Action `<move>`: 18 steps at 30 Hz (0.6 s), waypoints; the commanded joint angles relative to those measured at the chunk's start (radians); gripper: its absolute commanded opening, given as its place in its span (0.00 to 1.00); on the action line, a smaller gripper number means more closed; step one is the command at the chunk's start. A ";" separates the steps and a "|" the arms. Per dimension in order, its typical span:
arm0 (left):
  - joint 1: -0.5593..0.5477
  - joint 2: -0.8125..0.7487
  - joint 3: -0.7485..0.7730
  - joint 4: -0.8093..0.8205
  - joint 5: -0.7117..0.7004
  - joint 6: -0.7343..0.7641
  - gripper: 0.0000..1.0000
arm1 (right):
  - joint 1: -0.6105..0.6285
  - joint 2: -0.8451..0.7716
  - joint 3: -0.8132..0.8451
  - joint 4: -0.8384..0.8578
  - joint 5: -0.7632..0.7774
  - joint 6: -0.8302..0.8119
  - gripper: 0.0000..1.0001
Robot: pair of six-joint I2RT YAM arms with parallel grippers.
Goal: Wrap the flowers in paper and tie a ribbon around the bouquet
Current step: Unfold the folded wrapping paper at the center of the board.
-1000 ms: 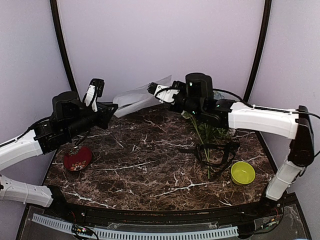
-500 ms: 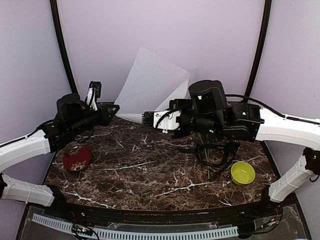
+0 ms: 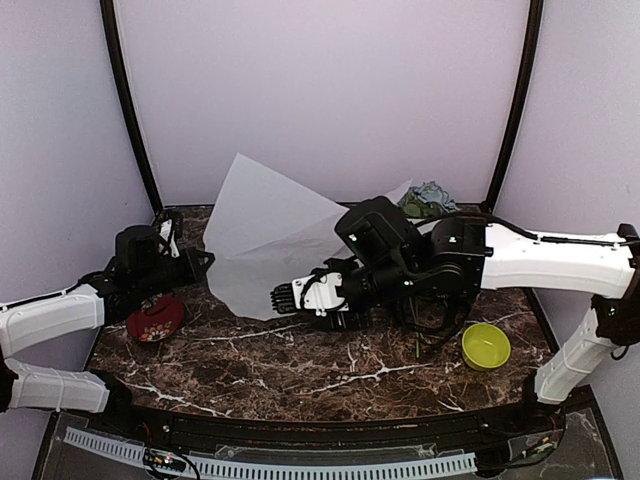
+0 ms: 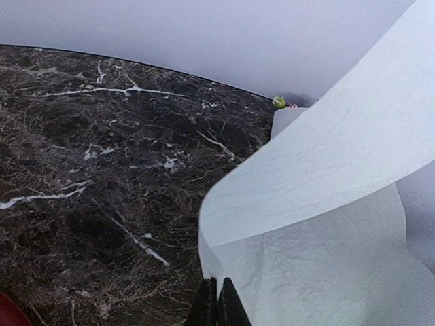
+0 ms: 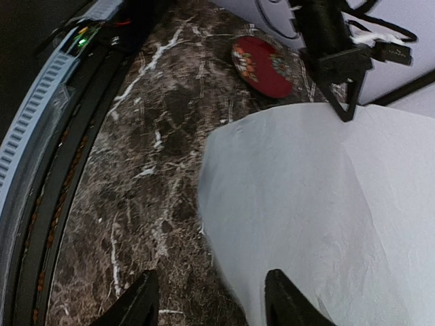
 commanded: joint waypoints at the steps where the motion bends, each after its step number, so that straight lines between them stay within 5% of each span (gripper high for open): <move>1: 0.018 -0.036 -0.037 -0.019 -0.030 -0.011 0.00 | 0.005 -0.030 0.003 -0.075 -0.193 0.037 0.60; 5: 0.032 -0.043 -0.074 -0.005 -0.023 -0.035 0.00 | -0.047 -0.085 -0.058 0.016 -0.230 0.081 0.72; 9: 0.055 -0.061 -0.107 0.013 -0.017 -0.060 0.00 | -0.186 -0.112 -0.114 0.220 -0.203 0.303 0.79; 18: 0.093 -0.074 -0.157 0.071 0.058 -0.118 0.00 | -0.451 0.103 -0.012 0.241 -0.133 0.719 0.72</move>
